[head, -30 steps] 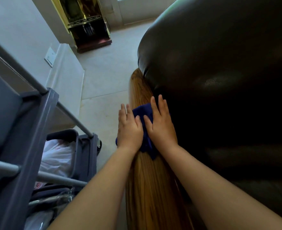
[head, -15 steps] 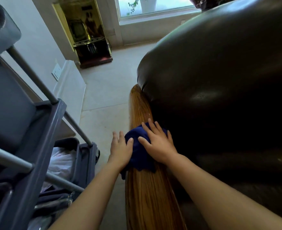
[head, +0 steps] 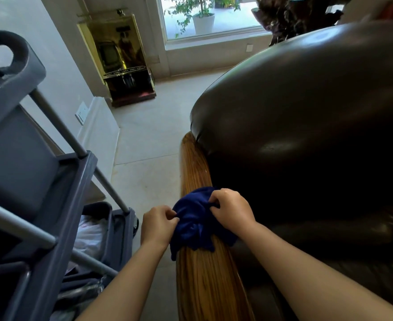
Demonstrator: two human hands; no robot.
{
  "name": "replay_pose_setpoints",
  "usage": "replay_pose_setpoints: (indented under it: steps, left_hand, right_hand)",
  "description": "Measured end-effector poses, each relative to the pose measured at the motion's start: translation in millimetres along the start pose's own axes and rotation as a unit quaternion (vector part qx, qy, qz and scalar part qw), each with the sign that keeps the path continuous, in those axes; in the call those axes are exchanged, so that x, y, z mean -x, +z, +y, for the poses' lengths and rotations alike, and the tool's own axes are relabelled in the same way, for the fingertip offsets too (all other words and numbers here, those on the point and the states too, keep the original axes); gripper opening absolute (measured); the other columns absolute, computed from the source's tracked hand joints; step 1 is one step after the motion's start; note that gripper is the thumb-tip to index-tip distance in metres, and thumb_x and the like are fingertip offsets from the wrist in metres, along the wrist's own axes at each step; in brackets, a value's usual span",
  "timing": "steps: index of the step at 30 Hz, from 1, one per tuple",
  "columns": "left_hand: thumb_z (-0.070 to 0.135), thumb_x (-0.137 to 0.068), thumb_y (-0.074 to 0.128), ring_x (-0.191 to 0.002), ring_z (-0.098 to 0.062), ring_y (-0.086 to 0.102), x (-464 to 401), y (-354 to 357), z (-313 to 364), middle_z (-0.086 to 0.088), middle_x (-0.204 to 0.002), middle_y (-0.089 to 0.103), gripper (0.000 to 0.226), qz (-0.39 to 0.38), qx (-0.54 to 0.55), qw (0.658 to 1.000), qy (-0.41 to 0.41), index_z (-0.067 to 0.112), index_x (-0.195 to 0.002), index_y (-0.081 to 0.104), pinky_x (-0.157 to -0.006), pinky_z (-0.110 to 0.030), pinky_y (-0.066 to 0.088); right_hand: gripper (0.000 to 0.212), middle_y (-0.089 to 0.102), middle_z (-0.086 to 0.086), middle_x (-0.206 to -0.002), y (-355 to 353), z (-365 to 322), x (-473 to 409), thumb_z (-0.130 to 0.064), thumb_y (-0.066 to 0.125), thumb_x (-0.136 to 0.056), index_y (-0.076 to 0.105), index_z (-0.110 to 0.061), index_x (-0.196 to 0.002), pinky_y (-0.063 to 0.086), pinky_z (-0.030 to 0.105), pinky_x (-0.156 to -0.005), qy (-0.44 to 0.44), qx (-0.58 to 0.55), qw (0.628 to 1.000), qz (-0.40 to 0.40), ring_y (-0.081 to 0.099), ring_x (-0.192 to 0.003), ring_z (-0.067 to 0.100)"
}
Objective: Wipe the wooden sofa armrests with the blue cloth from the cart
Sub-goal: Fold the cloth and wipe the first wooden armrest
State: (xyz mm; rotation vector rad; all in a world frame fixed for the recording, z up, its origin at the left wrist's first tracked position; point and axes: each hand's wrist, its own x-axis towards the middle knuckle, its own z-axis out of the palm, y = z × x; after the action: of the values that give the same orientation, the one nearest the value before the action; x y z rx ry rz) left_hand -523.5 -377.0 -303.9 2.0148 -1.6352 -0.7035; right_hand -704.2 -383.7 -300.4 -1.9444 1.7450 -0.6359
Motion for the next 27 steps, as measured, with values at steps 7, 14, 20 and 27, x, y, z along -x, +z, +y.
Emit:
replay_pose_setpoints:
  steps: [7,14,20,27]
  left_hand:
    - [0.01,-0.073,0.069,-0.063,-0.011,0.062,6.2,-39.9,20.5,-0.003,-0.069,0.07,0.006,0.002,0.045,0.999,-0.007,0.014,-0.074,0.074,-0.053,-0.013,0.045]
    - [0.008,-0.071,0.072,-0.063,-0.012,0.066,12.9,-101.1,72.8,0.005,-0.063,0.069,0.026,-0.012,0.101,0.995,0.02,0.029,-0.056,0.066,-0.05,-0.018,0.049]
    - [0.013,-0.069,0.074,-0.066,-0.004,0.065,41.1,-153.5,132.0,0.012,-0.064,0.07,0.019,-0.038,0.089,0.992,0.085,0.028,-0.06,0.069,-0.057,-0.017,0.046]
    - [0.013,-0.077,0.07,-0.075,-0.014,0.065,107.3,-205.5,209.4,0.004,-0.074,0.069,0.011,-0.094,0.101,0.979,0.149,0.023,-0.072,0.07,-0.06,-0.017,0.047]
  right_hand:
    - [0.017,0.063,-0.011,-0.082,-43.6,-6.3,-7.2,-0.019,0.068,-0.078,0.063,-0.035,-0.074,0.054,0.025,-0.066,0.069,-0.108,0.991,-0.031,0.061,-0.078,0.007]
    - [0.018,0.064,-0.01,-0.069,-120.2,-39.7,-3.9,-0.015,0.074,-0.071,0.065,-0.029,-0.063,0.043,0.014,-0.055,0.052,-0.131,0.989,-0.034,0.06,-0.068,0.004]
    - [0.015,0.064,-0.013,-0.065,-202.4,-69.2,10.6,-0.015,0.074,-0.069,0.067,-0.027,-0.063,0.04,0.011,-0.055,0.023,-0.127,0.992,0.003,0.059,-0.064,0.001]
    - [0.008,0.068,-0.006,-0.073,-311.1,-100.9,63.5,-0.015,0.074,-0.07,0.07,-0.022,-0.07,0.049,0.022,-0.068,-0.003,-0.121,0.992,0.033,0.062,-0.073,0.008]
